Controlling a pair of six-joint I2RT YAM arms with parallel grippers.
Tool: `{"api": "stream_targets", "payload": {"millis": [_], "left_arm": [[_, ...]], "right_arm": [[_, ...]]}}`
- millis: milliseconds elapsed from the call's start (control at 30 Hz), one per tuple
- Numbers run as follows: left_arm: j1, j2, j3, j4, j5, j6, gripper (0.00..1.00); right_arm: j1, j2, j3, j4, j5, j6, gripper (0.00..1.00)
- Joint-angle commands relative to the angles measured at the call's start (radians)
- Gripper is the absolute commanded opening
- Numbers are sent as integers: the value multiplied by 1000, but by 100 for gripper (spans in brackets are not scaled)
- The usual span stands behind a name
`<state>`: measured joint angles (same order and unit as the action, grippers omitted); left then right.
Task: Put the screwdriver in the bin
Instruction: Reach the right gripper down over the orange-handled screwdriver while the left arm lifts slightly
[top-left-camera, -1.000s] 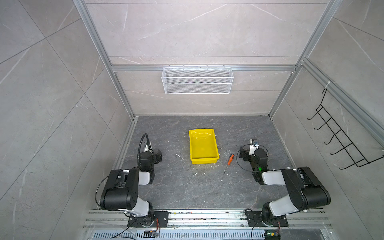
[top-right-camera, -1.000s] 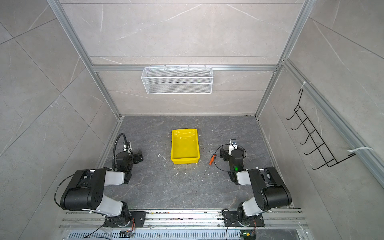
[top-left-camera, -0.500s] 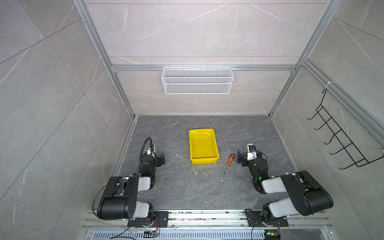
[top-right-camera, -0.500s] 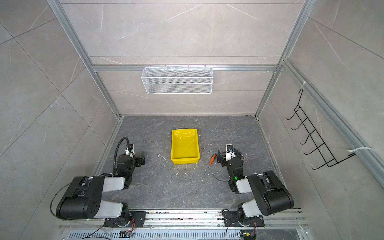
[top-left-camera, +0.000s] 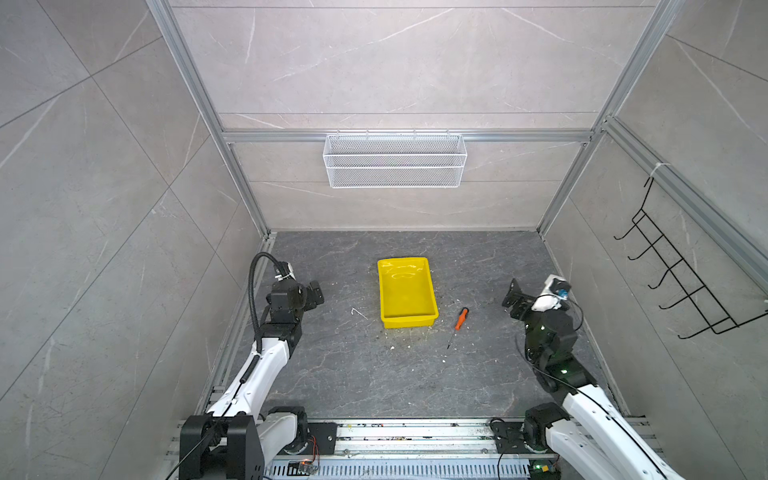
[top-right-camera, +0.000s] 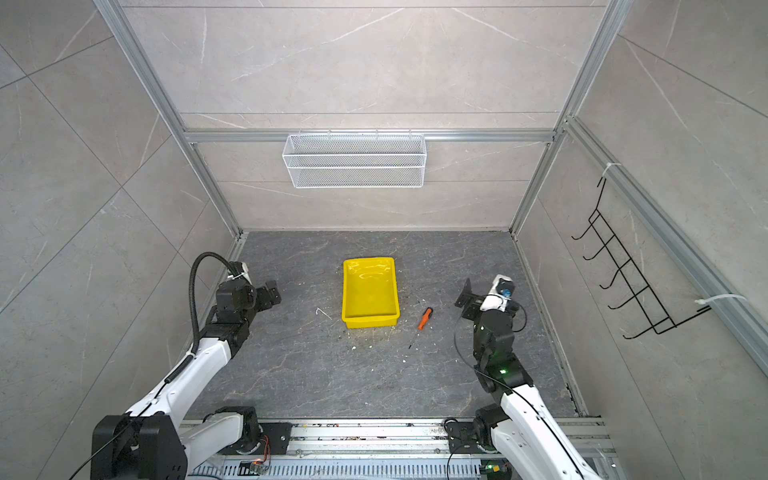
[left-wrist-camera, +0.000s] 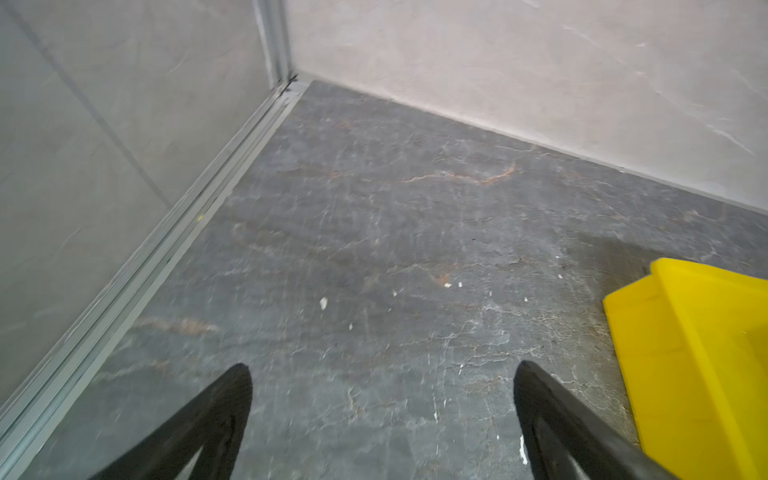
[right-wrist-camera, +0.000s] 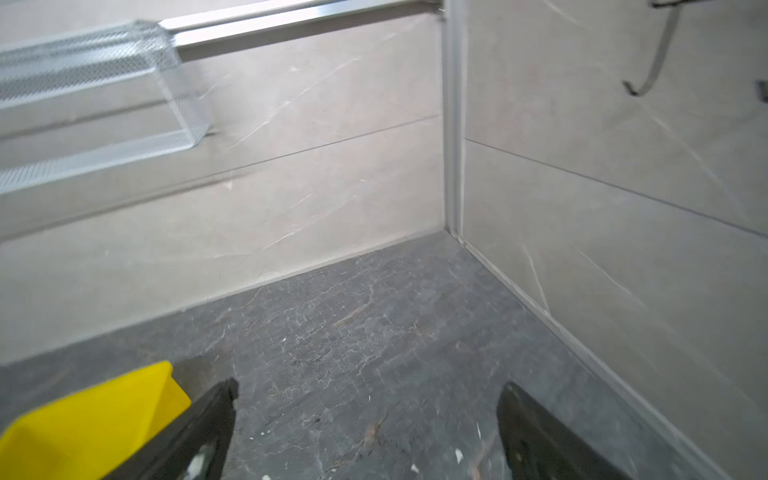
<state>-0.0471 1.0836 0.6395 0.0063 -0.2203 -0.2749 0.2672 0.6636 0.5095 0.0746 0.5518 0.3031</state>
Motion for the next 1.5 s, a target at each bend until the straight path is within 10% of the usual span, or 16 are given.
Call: {"api": "stream_targets", "payload": {"millis": [0, 400, 767, 1000, 1300, 1467], "left_arm": [[0, -51, 16, -139, -54, -98, 100], [0, -268, -119, -250, -213, -302, 100], [0, -663, -394, -219, 93, -431, 100], [-3, -562, -386, -224, 173, -384, 100], [-17, -299, -321, -185, 204, -386, 100], [-19, -241, -297, -185, 248, -372, 100]], "right_arm": [[1, 14, 85, -615, 220, 301, 100], [1, 68, 284, -909, -11, 395, 100], [1, 264, 313, -871, -326, 451, 99], [22, 382, 147, -520, -571, 637, 89], [135, 668, 316, -562, -526, 649, 82], [135, 782, 423, -615, -482, 637, 61]]}}
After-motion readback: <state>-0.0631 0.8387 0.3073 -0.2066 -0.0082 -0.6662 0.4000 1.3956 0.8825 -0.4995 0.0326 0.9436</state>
